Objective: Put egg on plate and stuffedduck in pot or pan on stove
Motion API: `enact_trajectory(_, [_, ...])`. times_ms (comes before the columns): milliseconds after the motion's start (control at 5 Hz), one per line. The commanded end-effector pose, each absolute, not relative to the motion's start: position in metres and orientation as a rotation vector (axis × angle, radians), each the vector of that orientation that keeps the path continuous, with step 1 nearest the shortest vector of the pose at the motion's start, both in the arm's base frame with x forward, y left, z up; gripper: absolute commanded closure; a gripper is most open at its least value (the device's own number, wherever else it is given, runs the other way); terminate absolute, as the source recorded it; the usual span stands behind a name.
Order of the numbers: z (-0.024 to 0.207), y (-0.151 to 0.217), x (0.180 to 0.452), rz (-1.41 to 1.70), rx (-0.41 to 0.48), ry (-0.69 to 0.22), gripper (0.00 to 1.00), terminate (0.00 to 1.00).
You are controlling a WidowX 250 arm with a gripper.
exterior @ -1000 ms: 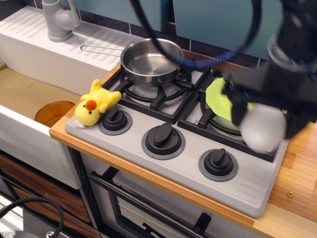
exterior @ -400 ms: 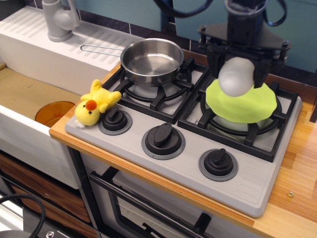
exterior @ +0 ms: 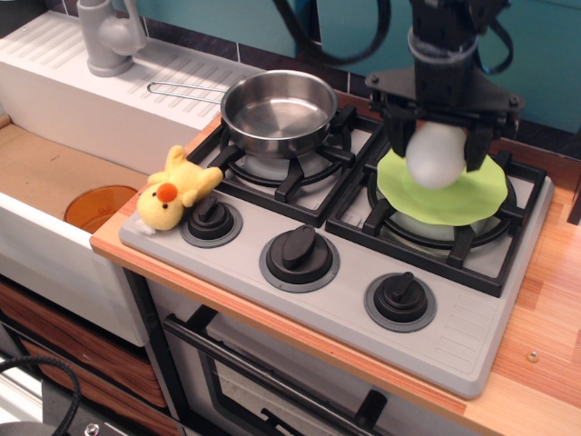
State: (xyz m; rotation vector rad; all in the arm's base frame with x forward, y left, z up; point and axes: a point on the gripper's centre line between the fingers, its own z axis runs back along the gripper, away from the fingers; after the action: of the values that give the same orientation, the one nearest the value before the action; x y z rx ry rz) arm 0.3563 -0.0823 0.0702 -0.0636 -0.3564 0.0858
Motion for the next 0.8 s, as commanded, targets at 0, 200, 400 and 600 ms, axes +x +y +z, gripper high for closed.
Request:
enact_trajectory(0, [0.081,-0.092,0.359,0.085,-0.059,-0.408,0.0,0.0])
enact_trajectory(200, [0.087,-0.101,0.348,0.114,-0.053,-0.392,0.0,0.0])
enact_trajectory(400, [0.097,-0.108,0.338,0.136,-0.041,-0.371,0.0,0.0])
enact_trajectory(600, [0.113,-0.111,0.328,0.147,-0.021,-0.343,0.0,0.0])
